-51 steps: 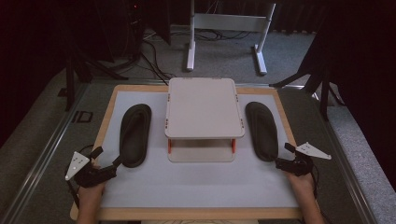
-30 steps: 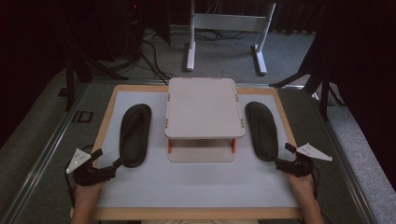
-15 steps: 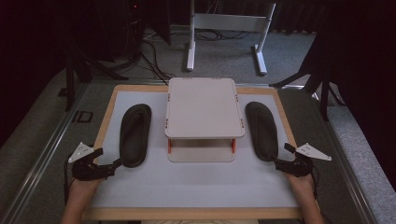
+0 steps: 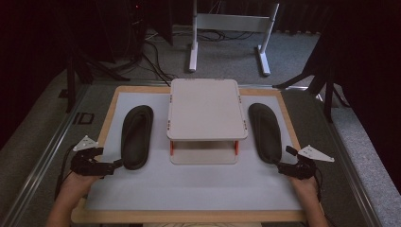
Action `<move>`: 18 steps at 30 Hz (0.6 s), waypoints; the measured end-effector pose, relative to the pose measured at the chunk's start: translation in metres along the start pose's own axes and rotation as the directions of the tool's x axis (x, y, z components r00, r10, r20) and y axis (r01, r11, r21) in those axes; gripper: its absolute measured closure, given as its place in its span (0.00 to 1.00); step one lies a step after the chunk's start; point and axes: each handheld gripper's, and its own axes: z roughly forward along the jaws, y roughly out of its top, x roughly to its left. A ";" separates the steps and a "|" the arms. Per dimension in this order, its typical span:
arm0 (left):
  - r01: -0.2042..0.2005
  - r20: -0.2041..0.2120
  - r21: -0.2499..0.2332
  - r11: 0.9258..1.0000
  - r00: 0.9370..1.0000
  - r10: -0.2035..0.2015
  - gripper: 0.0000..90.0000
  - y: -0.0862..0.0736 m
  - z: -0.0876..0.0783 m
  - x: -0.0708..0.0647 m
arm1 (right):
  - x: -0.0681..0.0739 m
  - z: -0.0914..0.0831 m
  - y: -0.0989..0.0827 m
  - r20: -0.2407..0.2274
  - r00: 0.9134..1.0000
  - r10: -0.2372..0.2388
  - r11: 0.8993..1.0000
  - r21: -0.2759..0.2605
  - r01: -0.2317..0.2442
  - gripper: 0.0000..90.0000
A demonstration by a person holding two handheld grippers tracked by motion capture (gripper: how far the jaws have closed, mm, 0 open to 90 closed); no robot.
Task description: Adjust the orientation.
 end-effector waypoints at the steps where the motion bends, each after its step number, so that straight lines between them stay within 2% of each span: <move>1: 0.000 0.001 0.012 1.000 1.000 0.000 0.03 0.001 -0.001 0.000 | 0.000 0.000 0.000 -0.004 1.000 0.000 1.000 0.001 0.000 0.14; 4: -0.011 -0.008 0.056 0.998 1.000 0.012 0.03 0.005 -0.002 0.001 | 0.000 0.000 0.000 -0.005 1.000 0.000 1.000 0.004 0.000 0.14; 7: -0.027 -0.020 0.114 0.993 0.999 0.030 0.03 0.009 -0.003 0.002 | 0.000 0.001 0.000 -0.001 1.000 -0.001 1.000 0.008 0.001 0.14; 9: -0.031 -0.025 0.128 0.991 0.999 0.035 0.03 0.011 -0.003 0.002 | 0.000 0.001 0.000 0.001 1.000 -0.002 1.000 0.008 0.002 0.14; 11: -0.048 -0.011 0.184 0.982 0.999 0.051 0.03 0.019 -0.007 0.000 | 0.000 0.001 0.000 0.002 1.000 -0.001 1.000 0.008 0.000 0.14; 12: -0.059 -0.014 0.194 0.979 0.998 0.063 0.03 0.022 -0.007 -0.001 | 0.000 0.001 0.000 0.001 1.000 0.001 1.000 0.009 -0.001 0.14; 14: -0.059 -0.014 0.194 0.979 0.998 0.063 0.03 0.022 -0.007 -0.001 | 0.000 0.001 0.000 0.002 1.000 0.000 1.000 0.009 0.000 0.14; 18: -0.086 -0.008 0.271 0.959 0.996 0.092 0.03 0.036 -0.009 -0.001 | 0.001 0.001 0.000 0.004 1.000 -0.002 1.000 0.014 0.002 0.14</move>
